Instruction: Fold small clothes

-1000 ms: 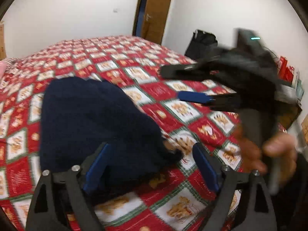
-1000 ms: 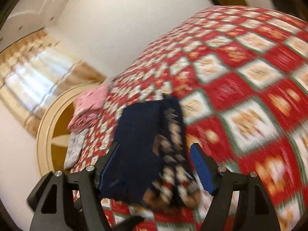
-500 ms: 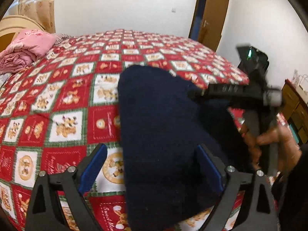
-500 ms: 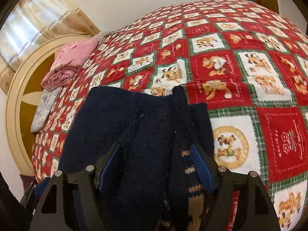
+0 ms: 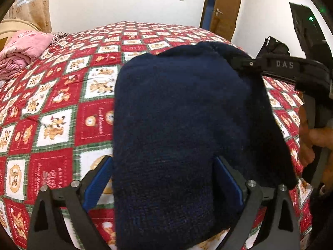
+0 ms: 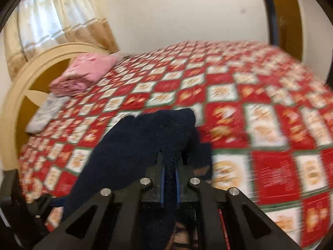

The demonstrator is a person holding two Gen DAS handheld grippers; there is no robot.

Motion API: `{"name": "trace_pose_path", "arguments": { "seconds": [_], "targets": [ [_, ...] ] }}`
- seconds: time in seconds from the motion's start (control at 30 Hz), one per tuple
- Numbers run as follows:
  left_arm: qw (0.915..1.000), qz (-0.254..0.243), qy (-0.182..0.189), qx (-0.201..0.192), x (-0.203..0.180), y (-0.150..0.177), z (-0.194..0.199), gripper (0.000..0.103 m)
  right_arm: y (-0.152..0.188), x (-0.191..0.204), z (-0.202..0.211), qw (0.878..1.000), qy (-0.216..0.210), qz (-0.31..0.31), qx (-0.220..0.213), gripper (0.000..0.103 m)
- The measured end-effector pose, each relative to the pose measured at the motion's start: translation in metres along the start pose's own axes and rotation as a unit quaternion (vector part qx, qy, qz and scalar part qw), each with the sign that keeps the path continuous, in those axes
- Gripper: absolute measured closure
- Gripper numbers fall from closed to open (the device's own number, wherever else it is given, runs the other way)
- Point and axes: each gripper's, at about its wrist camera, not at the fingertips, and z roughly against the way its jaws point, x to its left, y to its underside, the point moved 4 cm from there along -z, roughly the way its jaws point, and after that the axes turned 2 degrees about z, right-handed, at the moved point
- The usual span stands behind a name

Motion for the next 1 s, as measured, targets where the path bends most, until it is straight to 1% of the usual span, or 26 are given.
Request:
{"name": "trace_pose_path", "arguments": {
  "seconds": [0.07, 0.17, 0.27, 0.3, 0.4, 0.5, 0.63, 0.8, 0.87, 0.97, 1.0],
  "targets": [
    [0.9999, -0.011, -0.011, 0.002, -0.006, 0.001, -0.004, 0.003, 0.008, -0.012, -0.014, 1.000, 0.005, -0.014, 0.026, 0.096],
    [0.9989, -0.033, -0.032, 0.004, -0.011, 0.001, -0.007, 0.001, 0.019, -0.020, -0.030, 0.999, 0.004, -0.024, 0.045, 0.096],
    [0.9992, -0.025, -0.029, 0.015, -0.007, -0.001, -0.011, 0.000, 0.024, -0.021, -0.041, 0.997, 0.044, -0.008, 0.055, 0.096],
    [0.9993, -0.020, -0.027, 0.019, -0.006, -0.002, -0.013, 0.000, 0.024, -0.023, -0.044, 0.997, 0.054, -0.012, 0.058, 0.096],
    [0.9993, -0.010, -0.023, 0.027, -0.004, -0.003, -0.016, 0.000, 0.021, -0.030, -0.053, 0.994, 0.074, -0.036, 0.073, 0.095],
    [0.9993, -0.005, -0.021, 0.032, -0.006, -0.001, -0.017, 0.000, 0.022, -0.035, -0.059, 0.992, 0.091, -0.038, 0.082, 0.095],
    [0.9991, 0.003, -0.015, 0.039, -0.005, -0.001, -0.020, 0.000, 0.023, -0.039, -0.062, 0.990, 0.107, -0.036, 0.082, 0.095],
    [0.9986, 0.014, -0.004, 0.052, -0.003, 0.001, -0.020, 0.000, 0.025, -0.038, -0.056, 0.990, 0.115, -0.026, 0.081, 0.092],
    [0.9983, 0.018, 0.000, 0.056, -0.002, 0.003, -0.021, 0.000, 0.028, -0.040, -0.053, 0.989, 0.117, -0.027, 0.082, 0.086],
    [0.9981, 0.021, 0.000, 0.058, -0.003, 0.003, -0.020, 0.000, 0.030, -0.047, -0.050, 0.989, 0.111, -0.049, 0.084, 0.079],
    [0.9981, 0.020, -0.001, 0.058, -0.003, 0.003, -0.020, 0.000, 0.031, -0.049, -0.049, 0.989, 0.110, -0.055, 0.083, 0.078]
  ]
}}
